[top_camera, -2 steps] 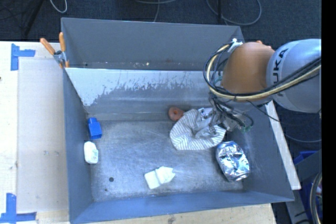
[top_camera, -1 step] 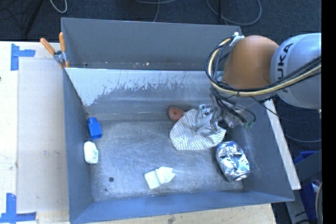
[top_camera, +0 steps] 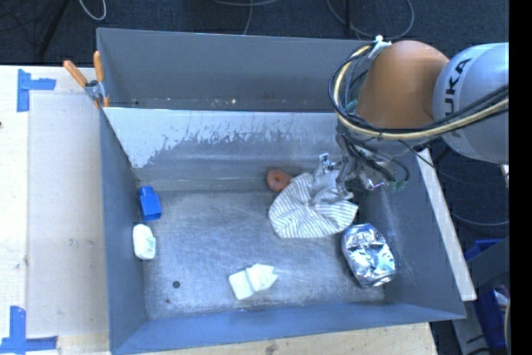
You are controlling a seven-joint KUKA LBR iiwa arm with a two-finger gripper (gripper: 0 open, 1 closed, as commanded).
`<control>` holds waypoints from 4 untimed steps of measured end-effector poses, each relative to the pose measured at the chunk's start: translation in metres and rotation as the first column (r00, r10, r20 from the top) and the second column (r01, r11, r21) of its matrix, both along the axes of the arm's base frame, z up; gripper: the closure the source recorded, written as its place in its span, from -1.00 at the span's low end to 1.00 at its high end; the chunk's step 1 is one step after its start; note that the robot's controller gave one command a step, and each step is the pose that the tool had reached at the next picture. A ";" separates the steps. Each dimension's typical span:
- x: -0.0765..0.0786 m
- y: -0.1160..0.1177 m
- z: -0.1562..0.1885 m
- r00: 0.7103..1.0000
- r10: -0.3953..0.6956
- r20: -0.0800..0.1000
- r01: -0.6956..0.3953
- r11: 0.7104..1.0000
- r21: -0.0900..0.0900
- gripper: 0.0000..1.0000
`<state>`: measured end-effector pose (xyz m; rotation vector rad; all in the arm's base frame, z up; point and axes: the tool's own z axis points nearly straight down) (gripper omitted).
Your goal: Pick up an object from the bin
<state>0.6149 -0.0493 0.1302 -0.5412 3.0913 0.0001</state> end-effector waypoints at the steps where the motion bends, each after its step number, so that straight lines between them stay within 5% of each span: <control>1: -0.009 0.009 0.034 1.000 -0.001 0.000 0.001 1.000 0.000 -1.00; 2: -0.010 0.009 0.033 1.000 0.000 -0.002 0.000 1.000 0.000 -1.00; 3: 0.017 0.015 -0.046 0.997 0.078 0.023 -0.078 0.997 0.004 1.00; 4: 0.016 0.015 -0.046 0.997 0.078 0.023 -0.079 0.997 0.004 1.00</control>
Offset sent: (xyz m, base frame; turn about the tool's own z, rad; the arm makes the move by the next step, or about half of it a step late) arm 0.0000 0.0000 0.0000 0.0000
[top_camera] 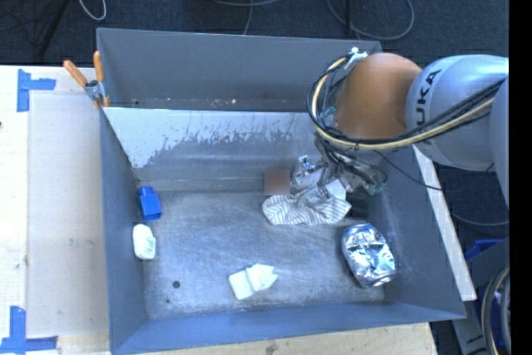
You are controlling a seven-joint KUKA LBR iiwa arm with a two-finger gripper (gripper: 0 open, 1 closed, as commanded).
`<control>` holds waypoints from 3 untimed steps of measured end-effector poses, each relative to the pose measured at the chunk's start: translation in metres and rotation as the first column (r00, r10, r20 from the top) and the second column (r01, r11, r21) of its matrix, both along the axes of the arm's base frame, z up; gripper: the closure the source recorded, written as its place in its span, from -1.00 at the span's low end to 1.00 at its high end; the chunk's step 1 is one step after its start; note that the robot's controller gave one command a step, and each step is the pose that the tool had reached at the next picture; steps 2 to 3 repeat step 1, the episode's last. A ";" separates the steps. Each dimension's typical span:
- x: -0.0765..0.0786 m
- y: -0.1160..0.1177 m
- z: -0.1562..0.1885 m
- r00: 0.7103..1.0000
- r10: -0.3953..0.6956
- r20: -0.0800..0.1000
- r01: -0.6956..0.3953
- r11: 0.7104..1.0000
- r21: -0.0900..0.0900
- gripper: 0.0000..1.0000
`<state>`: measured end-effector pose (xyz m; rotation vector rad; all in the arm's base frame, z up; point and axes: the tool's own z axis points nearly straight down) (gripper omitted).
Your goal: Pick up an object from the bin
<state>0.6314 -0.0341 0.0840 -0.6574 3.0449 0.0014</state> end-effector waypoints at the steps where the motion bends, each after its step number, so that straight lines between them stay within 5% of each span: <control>1: -0.023 0.004 0.162 1.000 0.021 -0.021 -0.021 1.000 -0.006 1.00; 3: -0.023 0.004 0.162 1.000 0.021 -0.021 -0.021 1.000 -0.006 1.00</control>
Offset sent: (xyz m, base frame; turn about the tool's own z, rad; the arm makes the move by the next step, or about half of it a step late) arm 0.0000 0.0000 0.0000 0.0000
